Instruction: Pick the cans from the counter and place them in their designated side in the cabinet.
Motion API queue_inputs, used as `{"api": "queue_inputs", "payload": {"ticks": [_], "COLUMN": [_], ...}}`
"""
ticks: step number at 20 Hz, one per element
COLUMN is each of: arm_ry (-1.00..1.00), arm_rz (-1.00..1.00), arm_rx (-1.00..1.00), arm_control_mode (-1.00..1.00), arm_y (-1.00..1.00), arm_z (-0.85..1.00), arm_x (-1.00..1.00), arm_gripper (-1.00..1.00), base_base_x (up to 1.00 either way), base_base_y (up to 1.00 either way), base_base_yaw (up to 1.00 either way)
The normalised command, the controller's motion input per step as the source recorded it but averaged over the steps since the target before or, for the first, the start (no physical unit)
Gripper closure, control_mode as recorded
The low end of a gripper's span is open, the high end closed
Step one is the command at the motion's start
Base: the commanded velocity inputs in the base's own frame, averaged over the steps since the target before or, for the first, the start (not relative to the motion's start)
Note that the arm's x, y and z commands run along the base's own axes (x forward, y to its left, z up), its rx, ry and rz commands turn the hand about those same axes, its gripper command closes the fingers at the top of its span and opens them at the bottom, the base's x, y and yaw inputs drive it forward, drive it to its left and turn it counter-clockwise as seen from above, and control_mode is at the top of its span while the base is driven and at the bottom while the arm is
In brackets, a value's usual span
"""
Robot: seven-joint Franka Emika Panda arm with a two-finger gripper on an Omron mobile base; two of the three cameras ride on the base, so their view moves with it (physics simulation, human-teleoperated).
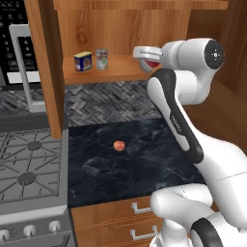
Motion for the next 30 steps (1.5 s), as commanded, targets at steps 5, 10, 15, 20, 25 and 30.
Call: {"api": "queue_inputs", "payload": {"ticks": [5, 10, 15, 20, 25, 30], "arm_ry": [0.00, 0.00, 0.02, 0.09, 0.10, 0.06], "arm_rz": [0.00, 0.00, 0.00, 0.00, 0.00, 0.01], "arm_rx": [0.00, 0.00, 0.00, 0.00, 0.00, 0.00], "arm_control_mode": [-1.00, -1.00, -1.00, -1.00, -1.00, -1.00], "arm_y": [0.05, 0.02, 0.00, 0.02, 0.09, 0.15], "arm_z": [0.00, -0.01, 0.00, 0.00, 0.00, 0.00], "arm_x": [0.18, 0.19, 0.17, 0.12, 0.14, 0.16], "arm_gripper": [1.00, 1.00, 1.00, 1.00, 1.00, 1.00], "base_base_x": [0.00, 0.00, 0.00, 0.00, 0.00, 0.00], "base_base_y": [0.00, 0.00, 0.00, 0.00, 0.00, 0.00], "base_base_yaw": [0.00, 0.00, 0.00, 0.00, 0.00, 0.00]}}
